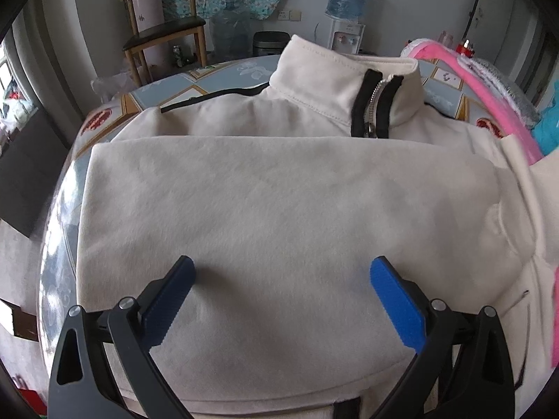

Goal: Fold large clothes

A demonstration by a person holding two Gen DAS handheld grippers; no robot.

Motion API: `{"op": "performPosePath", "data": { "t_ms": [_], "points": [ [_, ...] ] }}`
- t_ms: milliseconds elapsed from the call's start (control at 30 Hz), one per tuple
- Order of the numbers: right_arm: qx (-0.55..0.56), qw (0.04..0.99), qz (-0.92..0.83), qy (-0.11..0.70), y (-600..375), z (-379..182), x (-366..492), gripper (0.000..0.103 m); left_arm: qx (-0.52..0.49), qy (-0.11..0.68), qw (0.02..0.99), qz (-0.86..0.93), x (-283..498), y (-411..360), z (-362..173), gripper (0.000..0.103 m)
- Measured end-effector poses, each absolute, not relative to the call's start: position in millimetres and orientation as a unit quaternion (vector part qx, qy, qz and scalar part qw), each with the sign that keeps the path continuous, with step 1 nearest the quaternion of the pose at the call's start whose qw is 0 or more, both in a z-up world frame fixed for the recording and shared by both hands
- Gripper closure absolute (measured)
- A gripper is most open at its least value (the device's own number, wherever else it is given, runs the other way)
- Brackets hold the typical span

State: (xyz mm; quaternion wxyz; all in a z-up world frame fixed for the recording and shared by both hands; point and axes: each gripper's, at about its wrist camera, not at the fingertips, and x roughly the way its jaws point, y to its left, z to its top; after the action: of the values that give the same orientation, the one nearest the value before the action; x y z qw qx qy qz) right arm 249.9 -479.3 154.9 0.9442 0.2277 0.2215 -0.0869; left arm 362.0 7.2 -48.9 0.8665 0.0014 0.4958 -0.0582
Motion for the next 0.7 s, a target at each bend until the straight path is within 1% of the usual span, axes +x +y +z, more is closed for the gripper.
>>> {"op": "performPosePath", "data": {
  "t_ms": [167, 333, 433, 600, 700],
  "points": [
    [0.181, 0.96, 0.012, 0.212, -389.1, 195.7, 273.4, 0.098, -0.022, 0.498, 0.865, -0.061, 350.4, 27.3, -41.3, 0.004],
    [0.152, 0.955, 0.108, 0.229, -300.1, 196.9, 300.6, 0.098, -0.04, 0.498, 0.863, -0.07, 333.2, 49.6, -31.5, 0.005],
    [0.142, 0.942, 0.16, 0.257, -245.8, 177.6, 319.8, 0.099, -0.052, 0.491, 0.866, -0.077, 320.4, 64.5, -20.5, 0.005],
    [0.113, 0.907, 0.245, 0.324, -147.9, 118.5, 348.3, 0.098, -0.072, 0.473, 0.873, -0.096, 295.9, 89.8, -2.3, 0.005],
    [0.077, 0.875, 0.286, 0.382, -94.2, 69.4, 359.3, 0.092, -0.087, 0.465, 0.873, -0.116, 285.6, 99.7, 2.4, 0.005]
  ]
}}
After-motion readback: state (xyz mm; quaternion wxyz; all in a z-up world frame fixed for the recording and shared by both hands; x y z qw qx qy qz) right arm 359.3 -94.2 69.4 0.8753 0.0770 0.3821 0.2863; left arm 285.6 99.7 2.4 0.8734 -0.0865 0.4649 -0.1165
